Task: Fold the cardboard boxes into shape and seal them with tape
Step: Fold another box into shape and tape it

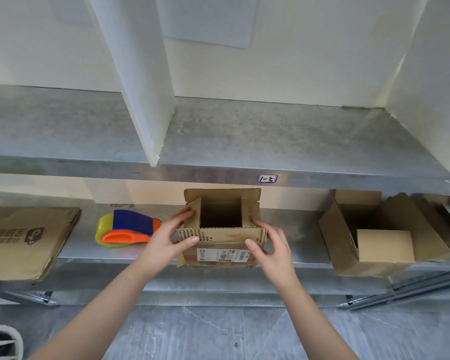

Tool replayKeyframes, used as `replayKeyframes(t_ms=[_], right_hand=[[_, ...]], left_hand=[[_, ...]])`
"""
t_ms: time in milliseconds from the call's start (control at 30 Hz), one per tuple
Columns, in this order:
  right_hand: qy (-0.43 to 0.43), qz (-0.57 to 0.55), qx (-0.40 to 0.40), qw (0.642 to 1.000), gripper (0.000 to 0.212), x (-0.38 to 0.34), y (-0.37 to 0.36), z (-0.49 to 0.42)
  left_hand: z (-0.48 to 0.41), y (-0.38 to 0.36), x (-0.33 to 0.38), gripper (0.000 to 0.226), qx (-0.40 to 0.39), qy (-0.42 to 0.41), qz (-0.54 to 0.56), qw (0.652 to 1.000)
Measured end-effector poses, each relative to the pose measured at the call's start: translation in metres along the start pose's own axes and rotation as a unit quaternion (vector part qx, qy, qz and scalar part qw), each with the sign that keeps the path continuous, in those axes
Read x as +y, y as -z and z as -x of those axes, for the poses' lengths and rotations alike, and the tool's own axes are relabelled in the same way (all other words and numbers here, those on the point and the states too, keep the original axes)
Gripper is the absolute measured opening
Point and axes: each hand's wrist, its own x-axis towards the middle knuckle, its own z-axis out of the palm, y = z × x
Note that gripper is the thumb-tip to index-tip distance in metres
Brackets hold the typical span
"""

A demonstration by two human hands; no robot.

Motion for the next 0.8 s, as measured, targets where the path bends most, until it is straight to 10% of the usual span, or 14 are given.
replayKeyframes(t_ms=[233, 800], right_hand=[[-0.033, 0.040, -0.031, 0.998, 0.034, -0.007, -0.020, -0.015], [-0.130, -0.032, -0.049, 0.990, 0.073, 0.029, 0.006, -0.040]], left_hand=[[0.003, -0.012, -0.012, 0.032, 0.019, 0.018, -0.039, 0.999], [-0.030, -0.021, -0.007, 0.122, 0.024, 0.054, -0.060, 0.996]])
